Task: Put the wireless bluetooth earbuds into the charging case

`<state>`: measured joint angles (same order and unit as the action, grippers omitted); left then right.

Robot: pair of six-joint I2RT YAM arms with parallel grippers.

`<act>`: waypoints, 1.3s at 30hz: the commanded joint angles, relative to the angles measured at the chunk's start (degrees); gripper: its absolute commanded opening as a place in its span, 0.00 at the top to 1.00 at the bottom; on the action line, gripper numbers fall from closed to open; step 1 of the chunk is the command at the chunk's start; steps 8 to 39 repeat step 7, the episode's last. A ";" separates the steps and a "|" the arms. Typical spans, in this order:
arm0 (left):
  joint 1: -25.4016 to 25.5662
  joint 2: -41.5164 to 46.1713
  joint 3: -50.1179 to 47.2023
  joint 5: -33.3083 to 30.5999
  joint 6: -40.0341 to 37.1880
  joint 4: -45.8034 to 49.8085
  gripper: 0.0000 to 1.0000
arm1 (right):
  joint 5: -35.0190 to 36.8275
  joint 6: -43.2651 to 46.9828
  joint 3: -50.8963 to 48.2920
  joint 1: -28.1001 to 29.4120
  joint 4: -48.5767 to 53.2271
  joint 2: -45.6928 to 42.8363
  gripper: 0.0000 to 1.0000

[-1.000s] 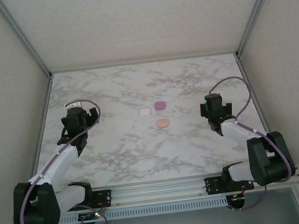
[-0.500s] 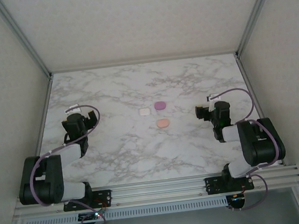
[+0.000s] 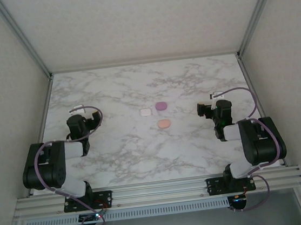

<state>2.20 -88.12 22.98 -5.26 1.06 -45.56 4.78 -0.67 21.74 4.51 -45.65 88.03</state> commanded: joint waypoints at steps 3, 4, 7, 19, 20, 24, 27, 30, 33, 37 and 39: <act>0.28 0.09 0.21 -1.16 -0.62 -2.38 0.00 | 0.94 -0.38 0.94 -0.24 -1.62 0.21 0.01; 0.28 0.05 0.25 -1.16 -0.62 -2.37 0.00 | 0.94 -0.39 0.94 -0.24 -1.48 0.21 0.01; 0.28 0.07 0.26 -1.14 -0.62 -2.42 0.00 | 0.94 -0.31 0.91 -0.27 -1.62 0.21 0.01; 0.28 0.07 0.26 -1.14 -0.62 -2.42 0.00 | 0.94 -0.31 0.91 -0.27 -1.62 0.21 0.01; 0.28 0.07 0.26 -1.14 -0.62 -2.42 0.00 | 0.94 -0.31 0.91 -0.27 -1.62 0.21 0.01; 0.28 0.07 0.26 -1.14 -0.62 -2.42 0.00 | 0.94 -0.31 0.91 -0.27 -1.62 0.21 0.01; 0.28 0.07 0.26 -1.14 -0.62 -2.42 0.00 | 0.94 -0.31 0.91 -0.27 -1.62 0.21 0.01; 0.28 0.07 0.26 -1.14 -0.62 -2.42 0.00 | 0.94 -0.31 0.91 -0.27 -1.62 0.21 0.01; 0.28 0.07 0.26 -1.14 -0.62 -2.42 0.00 | 0.94 -0.31 0.91 -0.27 -1.62 0.21 0.01; 0.28 0.07 0.26 -1.14 -0.62 -2.42 0.00 | 0.94 -0.31 0.91 -0.27 -1.62 0.21 0.01; 0.28 0.07 0.26 -1.14 -0.62 -2.42 0.00 | 0.94 -0.31 0.91 -0.27 -1.62 0.21 0.01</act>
